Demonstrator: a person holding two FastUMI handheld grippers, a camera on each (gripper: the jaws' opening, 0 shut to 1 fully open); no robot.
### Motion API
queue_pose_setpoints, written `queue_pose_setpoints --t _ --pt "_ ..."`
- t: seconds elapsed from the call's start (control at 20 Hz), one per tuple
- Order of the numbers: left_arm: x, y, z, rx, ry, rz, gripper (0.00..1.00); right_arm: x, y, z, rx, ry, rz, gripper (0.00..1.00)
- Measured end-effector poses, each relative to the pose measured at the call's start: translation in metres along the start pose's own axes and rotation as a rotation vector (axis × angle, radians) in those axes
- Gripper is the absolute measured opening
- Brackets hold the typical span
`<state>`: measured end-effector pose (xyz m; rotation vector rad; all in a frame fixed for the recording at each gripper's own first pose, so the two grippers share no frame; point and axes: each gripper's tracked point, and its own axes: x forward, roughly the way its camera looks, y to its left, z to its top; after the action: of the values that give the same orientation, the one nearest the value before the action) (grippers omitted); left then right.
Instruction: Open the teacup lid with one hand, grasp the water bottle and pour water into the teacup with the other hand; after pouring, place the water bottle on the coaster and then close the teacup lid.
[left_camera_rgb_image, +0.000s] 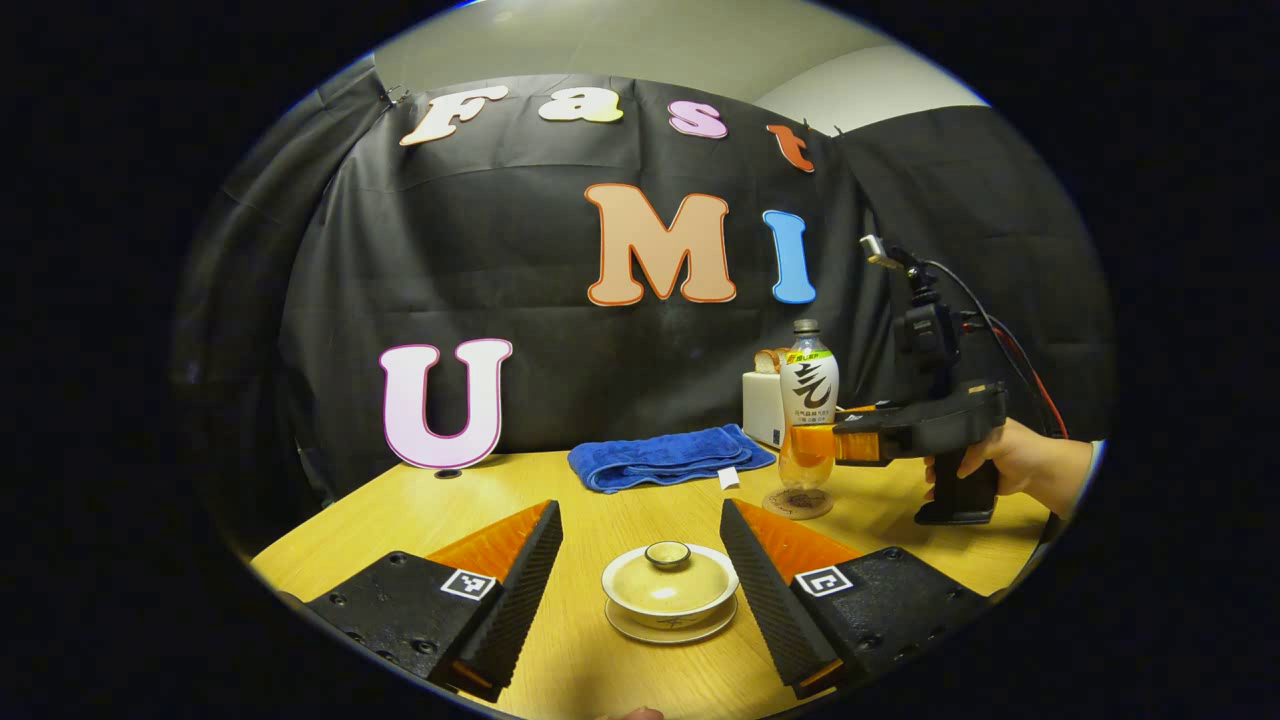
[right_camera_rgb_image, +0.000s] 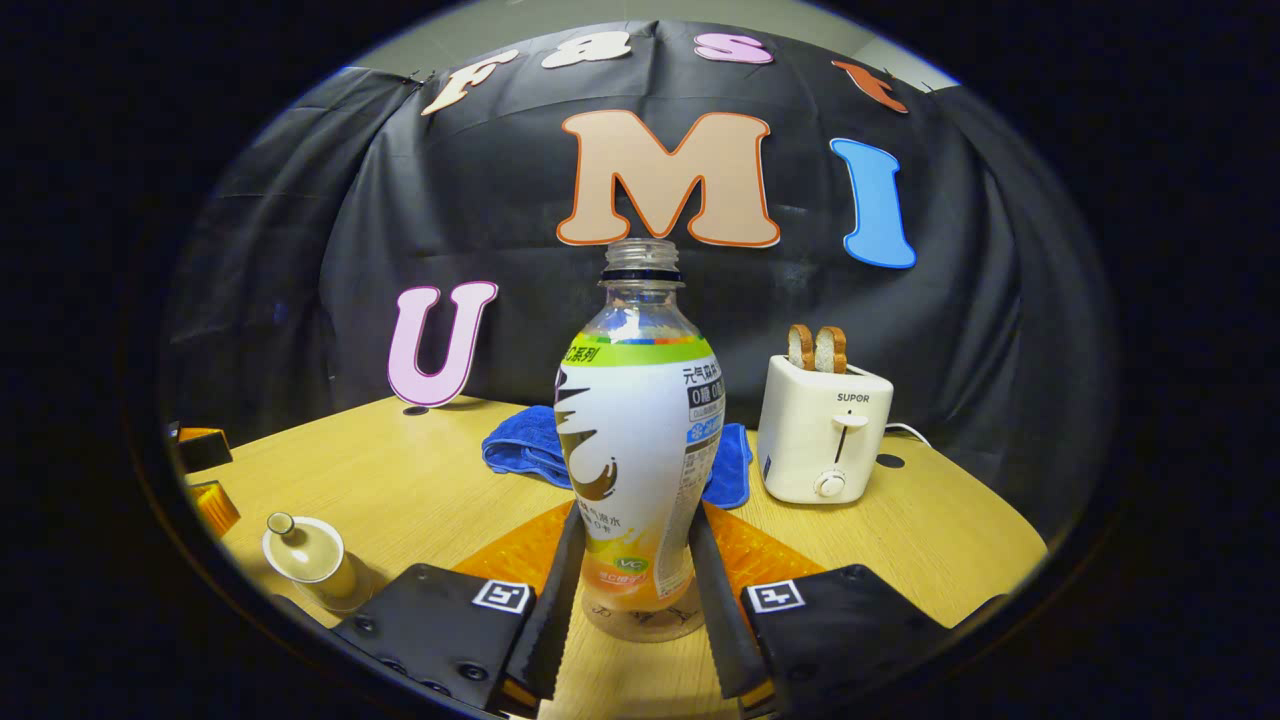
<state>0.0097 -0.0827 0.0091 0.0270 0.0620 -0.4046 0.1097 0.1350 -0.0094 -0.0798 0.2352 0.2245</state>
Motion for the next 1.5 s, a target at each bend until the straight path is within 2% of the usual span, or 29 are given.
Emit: queue_pose_setpoints --t 0.45,0.9,1.3,1.5 --pt "-0.009 0.007 -0.003 -0.008 -0.004 0.007 0.92 0.023 0.000 -0.030 -0.062 0.044 -0.031 0.64" --pt "-0.012 0.010 -0.002 -0.007 -0.009 0.015 0.92 0.023 -0.002 -0.032 0.039 0.081 -0.047 0.63" --pt "-0.012 0.008 0.001 -0.008 -0.016 0.012 0.92 0.017 -0.006 -0.036 0.016 0.102 -0.037 0.75" --pt "-0.012 0.006 0.002 -0.014 -0.016 0.010 0.92 0.012 -0.004 -0.038 -0.004 0.099 -0.042 0.77"
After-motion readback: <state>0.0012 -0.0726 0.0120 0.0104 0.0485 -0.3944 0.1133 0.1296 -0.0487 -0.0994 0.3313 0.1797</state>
